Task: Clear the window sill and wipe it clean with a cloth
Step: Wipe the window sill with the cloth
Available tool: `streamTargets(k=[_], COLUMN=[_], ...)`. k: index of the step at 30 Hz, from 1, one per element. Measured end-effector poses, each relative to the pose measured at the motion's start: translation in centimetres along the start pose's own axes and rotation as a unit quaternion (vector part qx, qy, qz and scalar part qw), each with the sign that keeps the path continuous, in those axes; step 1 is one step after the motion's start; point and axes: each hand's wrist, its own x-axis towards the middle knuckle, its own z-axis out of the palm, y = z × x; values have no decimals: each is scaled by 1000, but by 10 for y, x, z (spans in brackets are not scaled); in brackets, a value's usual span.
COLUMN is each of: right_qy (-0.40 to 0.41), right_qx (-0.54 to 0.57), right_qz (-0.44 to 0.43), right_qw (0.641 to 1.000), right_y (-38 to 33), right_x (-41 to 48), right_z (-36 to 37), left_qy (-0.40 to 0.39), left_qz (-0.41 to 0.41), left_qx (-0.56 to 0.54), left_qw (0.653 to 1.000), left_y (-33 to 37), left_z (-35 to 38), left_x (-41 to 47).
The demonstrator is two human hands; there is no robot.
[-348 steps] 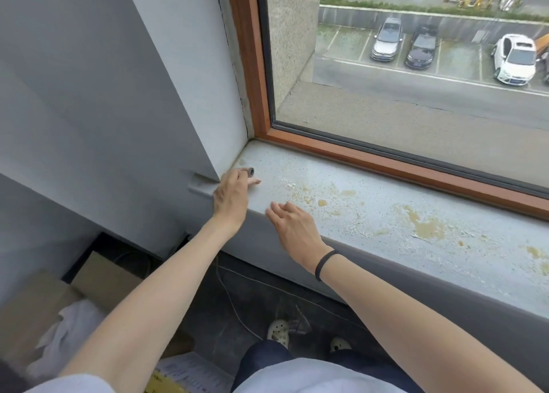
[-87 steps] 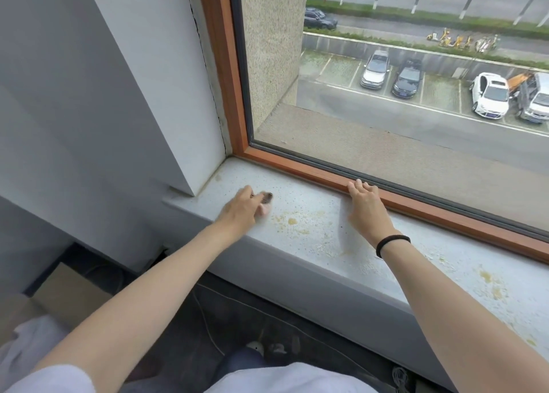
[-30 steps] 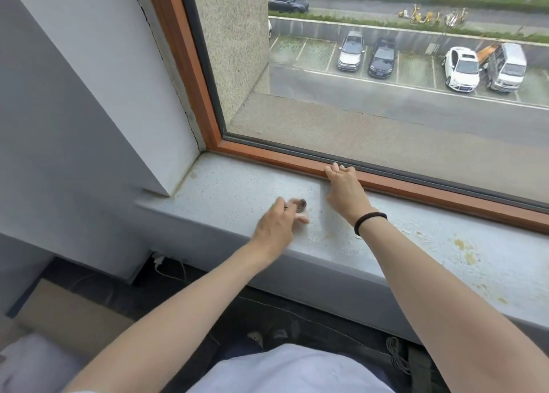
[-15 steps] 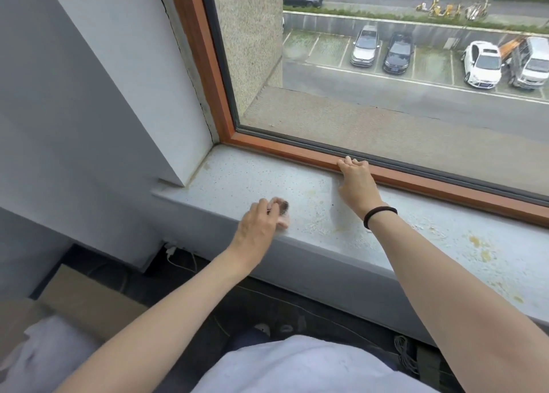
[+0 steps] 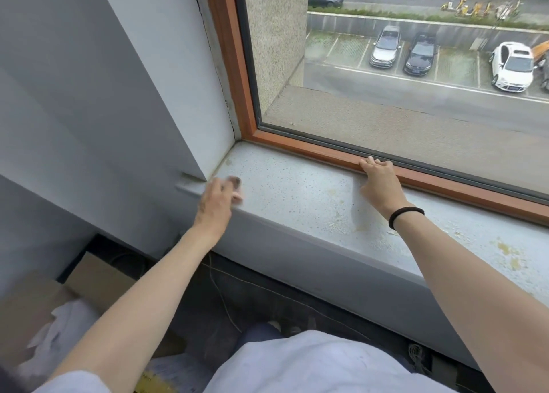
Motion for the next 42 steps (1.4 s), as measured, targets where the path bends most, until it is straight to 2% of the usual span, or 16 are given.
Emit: streamTargets(k=[1,3,5,7,9,13,15,17,19,21,23,27,28,34,38,42], right_qy=[-3,-4,-2,-1,-5,-7,-7,-5,-5,-11,-19,-21,-18,-19,37,39], right_qx=[0,-1,0,3,6,7,12,14,13,12,12,12,10,1,8,-12], right_qz=[1,4,5,8,8,5,8,9,9,9,6,3,0,-35,-28,6], right_qw=[1000,1000,1000,1000,1000,1000,1000,1000,1000,1000,1000,1000,1000,999,999,999], right_y=[-1,0,-1,-1,0,1,0,0,1,2,3,4,4,10,22,41], right_x=[0,0,-1,0,1,3,1,1,1,3,4,4,3,2,-7,-19], right_z=[0,1,1,2,2,1,2,2,2,1,-1,0,1,-6,-9,-22], left_qy=[17,23,3,-29,-74,-73,-63,-53,-76,-97,-89,-65,-65,-178,-157,-140], left_qz=[-70,-117,-35,111,159,-49,-60,7,129,195,162,-8,-9,217,215,220], left_qx=[-36,-46,-24,-15,-11,-53,-32,-21,-25,-14,-5,-28,-38,-30,15,-2], left_qw=[997,992,999,993,984,995,996,998,988,976,983,997,997,959,964,965], left_y=[-10,-4,20,40,28,5,29,69,100,101,84,72,84,129,142,167], left_z=[-3,-6,-2,3,2,-9,-5,4,9,10,6,6,9,16,16,23], left_x=[6,12,-1,-22,-19,34,35,14,-16,-19,4,49,50,46,87,88])
